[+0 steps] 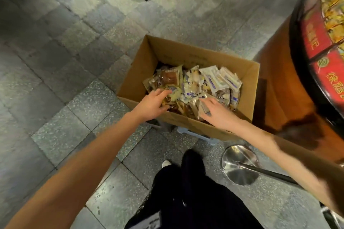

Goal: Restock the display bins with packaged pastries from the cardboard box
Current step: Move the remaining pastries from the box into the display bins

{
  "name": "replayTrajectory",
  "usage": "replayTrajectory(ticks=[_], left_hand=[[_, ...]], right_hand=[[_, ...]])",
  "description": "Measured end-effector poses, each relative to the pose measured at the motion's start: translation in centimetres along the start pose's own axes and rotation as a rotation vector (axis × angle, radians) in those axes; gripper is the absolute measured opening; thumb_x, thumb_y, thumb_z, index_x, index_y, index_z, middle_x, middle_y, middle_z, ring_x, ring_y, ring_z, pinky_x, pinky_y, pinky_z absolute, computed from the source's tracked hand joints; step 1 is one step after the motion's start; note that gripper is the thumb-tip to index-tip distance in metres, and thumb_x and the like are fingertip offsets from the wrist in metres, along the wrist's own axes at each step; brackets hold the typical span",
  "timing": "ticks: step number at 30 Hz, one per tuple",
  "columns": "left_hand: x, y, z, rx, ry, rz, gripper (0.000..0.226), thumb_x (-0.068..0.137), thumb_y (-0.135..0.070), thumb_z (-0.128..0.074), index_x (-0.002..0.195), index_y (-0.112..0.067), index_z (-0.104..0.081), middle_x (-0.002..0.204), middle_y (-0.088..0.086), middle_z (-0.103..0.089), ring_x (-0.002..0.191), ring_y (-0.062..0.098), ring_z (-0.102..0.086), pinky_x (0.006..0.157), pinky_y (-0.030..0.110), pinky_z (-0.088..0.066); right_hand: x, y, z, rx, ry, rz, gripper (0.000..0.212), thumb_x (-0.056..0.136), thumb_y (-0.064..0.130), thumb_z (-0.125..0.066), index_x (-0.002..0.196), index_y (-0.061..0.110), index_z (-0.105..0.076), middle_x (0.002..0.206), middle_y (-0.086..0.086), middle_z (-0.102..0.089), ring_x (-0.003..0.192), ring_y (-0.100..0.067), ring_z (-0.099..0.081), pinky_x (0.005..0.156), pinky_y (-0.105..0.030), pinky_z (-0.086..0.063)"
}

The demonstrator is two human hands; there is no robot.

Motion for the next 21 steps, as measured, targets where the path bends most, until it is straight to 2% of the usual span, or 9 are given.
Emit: replayTrajectory(ticks=[3, 8, 10, 14, 21], left_hand=[[2.9, 1.3, 0.1, -0.037, 0.033, -0.004, 0.057, 0.099, -0.031, -0.054, 0.151, -0.026, -0.030, 0.146, 0.006, -0.039, 0.134, 0.029, -0.037, 0.106, 0.046, -0.039], [7.2, 3.7, 0.3, -0.071, 0.075, -0.002, 0.056, 0.100, -0.029, -0.054, 0.150, -0.027, -0.031, 0.146, 0.006, -0.040, 0.133, 0.029, -0.039, 0.106, 0.044, -0.038], [8.8, 4.8, 0.2, -0.061, 0.095, 0.014, 0.056, 0.099, -0.028, -0.055, 0.150, -0.027, -0.032, 0.147, 0.006, -0.039, 0.134, 0.028, -0.039, 0.108, 0.044, -0.038], [12.2, 6.7, -0.1, -0.058, 0.120, -0.001, 0.058, 0.097, -0.025, -0.057, 0.150, -0.025, -0.032, 0.144, 0.007, -0.042, 0.131, 0.029, -0.041, 0.105, 0.044, -0.040], [18.1, 9.3, -1.3, -0.040, 0.203, -0.069, 0.058, 0.098, -0.021, -0.056, 0.150, -0.020, -0.033, 0.147, 0.011, -0.040, 0.135, 0.029, -0.038, 0.108, 0.037, -0.033]], right_hand=[[3.1, -0.8, 0.3, 0.027, 0.033, -0.032, 0.065, 0.100, 0.030, -0.051, 0.155, 0.022, -0.018, 0.160, -0.007, -0.018, 0.138, -0.026, -0.038, 0.114, -0.039, -0.034], [9.5, -2.1, 1.3, 0.035, 0.038, -0.079, 0.065, 0.099, 0.030, -0.052, 0.154, 0.022, -0.020, 0.158, -0.010, -0.022, 0.138, -0.028, -0.037, 0.113, -0.043, -0.035], [12.1, -2.3, 1.8, 0.042, 0.018, -0.083, 0.064, 0.098, 0.029, -0.054, 0.153, 0.020, -0.022, 0.155, -0.009, -0.026, 0.138, -0.028, -0.037, 0.112, -0.041, -0.037], [16.9, -3.2, 2.3, 0.051, 0.013, -0.077, 0.068, 0.098, 0.026, -0.055, 0.155, 0.016, -0.020, 0.157, -0.012, -0.024, 0.141, -0.028, -0.033, 0.113, -0.037, -0.030], [23.6, -5.0, 2.0, 0.030, 0.028, -0.113, 0.070, 0.097, 0.030, -0.057, 0.155, 0.020, -0.019, 0.154, -0.013, -0.028, 0.140, -0.036, -0.029, 0.114, -0.046, -0.029]])
Point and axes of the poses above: each hand's wrist, its own x-axis towards the middle knuckle, its own z-axis out of the back of the hand, y = z × x, the point moved 3 cm from there along x, towards the middle knuckle
